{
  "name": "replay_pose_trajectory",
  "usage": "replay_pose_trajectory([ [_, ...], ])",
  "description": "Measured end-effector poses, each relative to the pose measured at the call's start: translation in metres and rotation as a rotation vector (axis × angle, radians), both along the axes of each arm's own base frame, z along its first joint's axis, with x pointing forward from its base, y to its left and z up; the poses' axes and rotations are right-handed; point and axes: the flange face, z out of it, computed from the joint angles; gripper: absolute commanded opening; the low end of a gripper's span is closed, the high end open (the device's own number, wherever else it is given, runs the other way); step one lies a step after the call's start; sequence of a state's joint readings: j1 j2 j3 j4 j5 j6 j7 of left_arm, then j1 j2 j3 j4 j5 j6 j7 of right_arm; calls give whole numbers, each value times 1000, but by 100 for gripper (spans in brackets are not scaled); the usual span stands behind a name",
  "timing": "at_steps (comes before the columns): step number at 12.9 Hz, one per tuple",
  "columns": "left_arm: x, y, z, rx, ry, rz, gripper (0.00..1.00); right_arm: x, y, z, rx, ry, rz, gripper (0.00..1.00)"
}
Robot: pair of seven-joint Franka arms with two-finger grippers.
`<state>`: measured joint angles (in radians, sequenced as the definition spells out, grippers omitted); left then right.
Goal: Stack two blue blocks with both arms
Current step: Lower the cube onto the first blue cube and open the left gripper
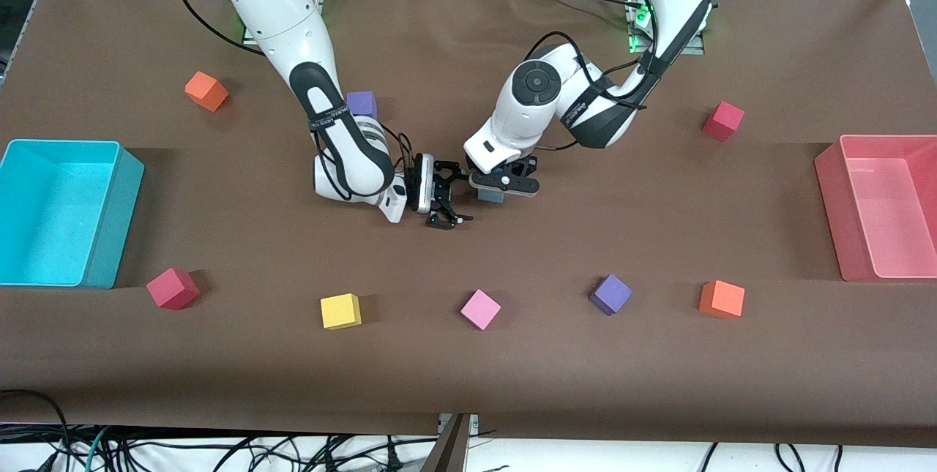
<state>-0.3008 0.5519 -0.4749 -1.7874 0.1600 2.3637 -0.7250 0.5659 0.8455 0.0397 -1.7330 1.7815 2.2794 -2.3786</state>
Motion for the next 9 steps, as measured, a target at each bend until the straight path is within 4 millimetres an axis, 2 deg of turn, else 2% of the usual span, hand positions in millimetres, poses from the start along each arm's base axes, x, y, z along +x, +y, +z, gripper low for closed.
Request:
replay_pose_trajectory([
  [2, -1, 0, -1, 0, 1, -1, 100, 0, 1, 0, -2, -1, 0, 100],
  [9, 1, 0, 2, -1, -2, 1, 100, 1, -2, -1, -23, -8, -11, 100],
])
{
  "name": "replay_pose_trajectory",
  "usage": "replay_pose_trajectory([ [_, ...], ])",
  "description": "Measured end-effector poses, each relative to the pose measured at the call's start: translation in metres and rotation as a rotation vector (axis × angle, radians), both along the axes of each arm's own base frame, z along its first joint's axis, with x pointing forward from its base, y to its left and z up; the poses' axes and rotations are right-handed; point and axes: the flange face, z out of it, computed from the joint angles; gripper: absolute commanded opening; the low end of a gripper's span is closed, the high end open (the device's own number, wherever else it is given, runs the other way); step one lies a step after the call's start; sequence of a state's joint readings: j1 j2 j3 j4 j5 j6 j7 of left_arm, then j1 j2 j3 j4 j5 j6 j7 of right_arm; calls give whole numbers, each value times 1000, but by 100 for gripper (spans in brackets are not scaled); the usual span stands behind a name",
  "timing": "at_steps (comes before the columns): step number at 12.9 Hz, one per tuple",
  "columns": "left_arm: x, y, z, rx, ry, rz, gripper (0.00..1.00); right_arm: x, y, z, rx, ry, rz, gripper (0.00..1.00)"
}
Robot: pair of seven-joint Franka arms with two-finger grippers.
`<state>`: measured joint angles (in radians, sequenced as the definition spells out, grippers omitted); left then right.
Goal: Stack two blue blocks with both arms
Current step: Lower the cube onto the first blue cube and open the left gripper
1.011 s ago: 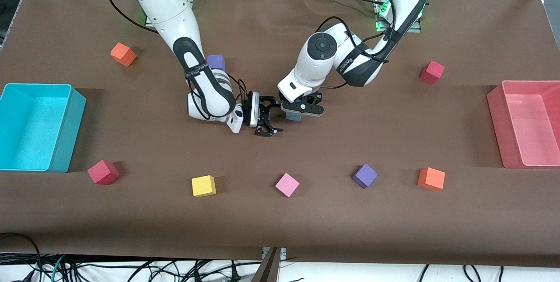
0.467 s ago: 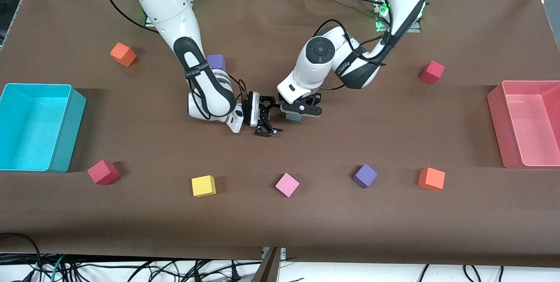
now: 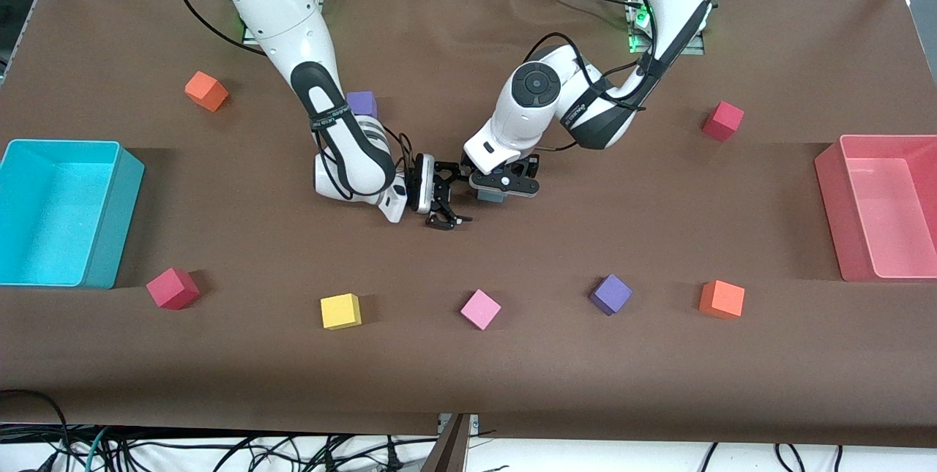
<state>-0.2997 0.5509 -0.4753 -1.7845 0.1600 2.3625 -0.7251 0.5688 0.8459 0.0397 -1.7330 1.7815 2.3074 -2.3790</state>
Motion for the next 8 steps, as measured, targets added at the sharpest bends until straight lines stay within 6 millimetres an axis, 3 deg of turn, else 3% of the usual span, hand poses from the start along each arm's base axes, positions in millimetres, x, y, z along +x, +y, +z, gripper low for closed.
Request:
replay_pose_trajectory([
  [3, 0, 2, 27, 22, -5, 9, 100, 0, -1, 0, -5, -2, -3, 100],
  [8, -14, 18, 128, 122, -6, 17, 100, 0, -1, 0, -6, -4, -3, 100],
])
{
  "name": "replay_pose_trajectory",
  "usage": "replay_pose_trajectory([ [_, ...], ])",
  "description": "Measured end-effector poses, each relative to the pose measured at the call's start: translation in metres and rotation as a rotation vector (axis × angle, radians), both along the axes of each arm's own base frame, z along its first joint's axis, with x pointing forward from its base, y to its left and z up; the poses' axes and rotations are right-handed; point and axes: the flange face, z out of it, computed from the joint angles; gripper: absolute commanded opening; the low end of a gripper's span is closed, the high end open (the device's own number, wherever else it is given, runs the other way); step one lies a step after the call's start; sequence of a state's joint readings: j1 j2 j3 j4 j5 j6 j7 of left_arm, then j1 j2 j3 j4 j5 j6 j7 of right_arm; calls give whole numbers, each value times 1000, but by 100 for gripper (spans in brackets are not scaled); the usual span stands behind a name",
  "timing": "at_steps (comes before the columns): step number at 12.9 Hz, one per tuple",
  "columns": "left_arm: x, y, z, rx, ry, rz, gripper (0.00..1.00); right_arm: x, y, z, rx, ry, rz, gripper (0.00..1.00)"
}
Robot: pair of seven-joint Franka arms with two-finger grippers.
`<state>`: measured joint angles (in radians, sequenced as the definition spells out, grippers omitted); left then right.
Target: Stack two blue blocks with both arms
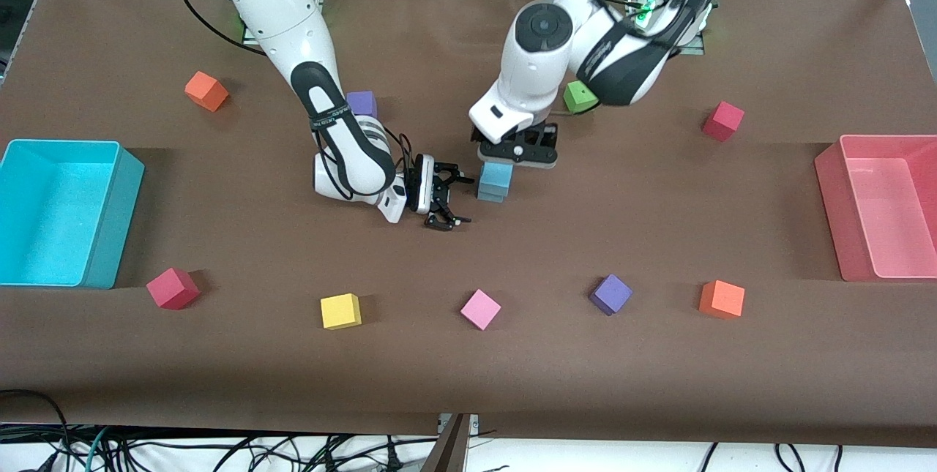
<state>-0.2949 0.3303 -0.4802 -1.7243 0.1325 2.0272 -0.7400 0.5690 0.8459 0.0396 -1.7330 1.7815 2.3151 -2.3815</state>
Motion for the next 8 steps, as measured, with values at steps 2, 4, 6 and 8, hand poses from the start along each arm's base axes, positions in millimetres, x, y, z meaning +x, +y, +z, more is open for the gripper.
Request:
replay_pose_trajectory([
  [2, -3, 10, 50, 61, 42, 15, 100, 1, -1, 0, -8, -4, -6, 100],
  [4, 7, 27, 101, 83, 55, 27, 100, 6, -4, 2, -26, -19, -12, 100],
  [6, 28, 58, 131, 79, 56, 14, 100, 14, -10, 6, -61, -42, 3, 100],
  [8, 56, 102, 139, 73, 62, 4, 100, 29, -16, 15, -124, -28, 24, 100],
])
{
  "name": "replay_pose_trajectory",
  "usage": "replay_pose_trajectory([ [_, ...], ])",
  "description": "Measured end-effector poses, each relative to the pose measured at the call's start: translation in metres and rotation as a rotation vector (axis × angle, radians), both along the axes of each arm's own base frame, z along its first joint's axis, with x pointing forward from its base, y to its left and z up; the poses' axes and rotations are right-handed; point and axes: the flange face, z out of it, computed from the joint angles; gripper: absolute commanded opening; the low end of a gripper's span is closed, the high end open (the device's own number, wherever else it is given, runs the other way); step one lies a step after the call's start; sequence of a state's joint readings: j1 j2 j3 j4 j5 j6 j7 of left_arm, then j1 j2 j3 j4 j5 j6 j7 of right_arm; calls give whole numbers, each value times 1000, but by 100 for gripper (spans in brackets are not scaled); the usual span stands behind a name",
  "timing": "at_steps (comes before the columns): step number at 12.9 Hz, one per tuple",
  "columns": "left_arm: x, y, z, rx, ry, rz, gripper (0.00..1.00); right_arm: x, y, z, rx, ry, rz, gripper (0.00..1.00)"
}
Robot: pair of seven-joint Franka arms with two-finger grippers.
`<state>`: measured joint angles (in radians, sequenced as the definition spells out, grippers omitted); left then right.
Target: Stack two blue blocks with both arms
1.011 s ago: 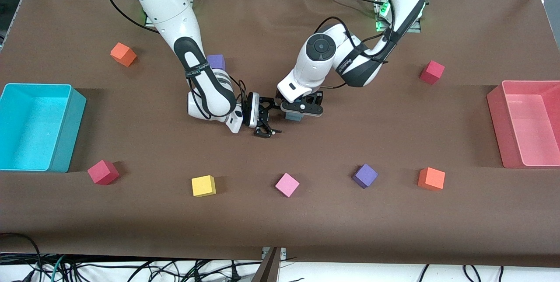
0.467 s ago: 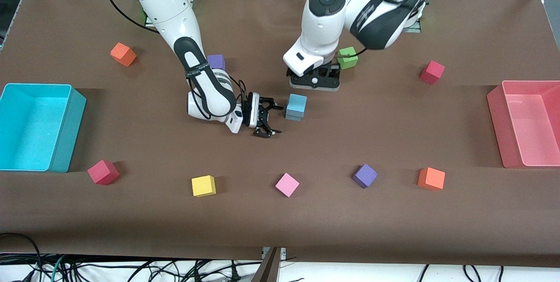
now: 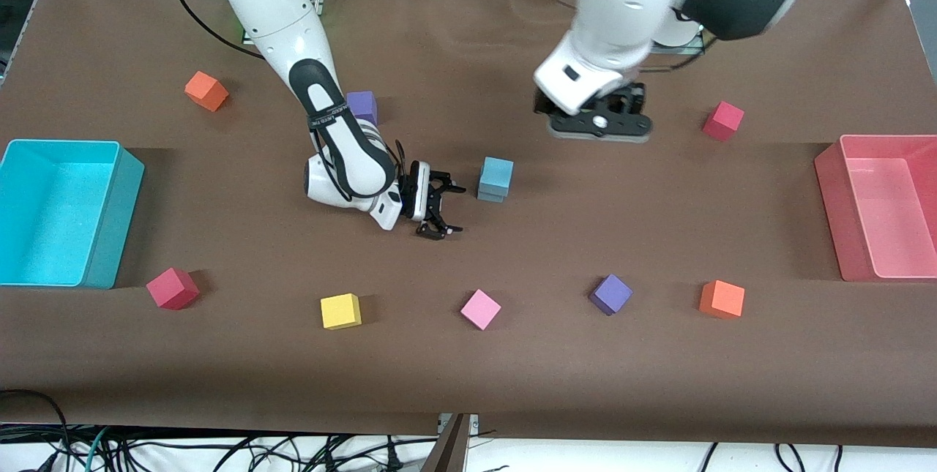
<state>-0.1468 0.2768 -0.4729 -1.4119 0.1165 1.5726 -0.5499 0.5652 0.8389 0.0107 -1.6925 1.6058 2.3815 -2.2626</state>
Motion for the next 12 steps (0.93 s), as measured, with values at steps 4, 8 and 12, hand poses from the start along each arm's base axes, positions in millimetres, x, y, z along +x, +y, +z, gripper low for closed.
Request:
replay_pose_trajectory([
  [4, 45, 89, -6, -32, 37, -58, 100, 51, -20, 41, -236, 78, -7, 100],
  [8, 63, 131, -17, -44, 61, -106, 100, 90, -21, 93, -405, 186, -174, 100],
  [12, 68, 173, -26, -13, 5, -139, 100, 115, -26, 126, -466, 336, -454, 100],
])
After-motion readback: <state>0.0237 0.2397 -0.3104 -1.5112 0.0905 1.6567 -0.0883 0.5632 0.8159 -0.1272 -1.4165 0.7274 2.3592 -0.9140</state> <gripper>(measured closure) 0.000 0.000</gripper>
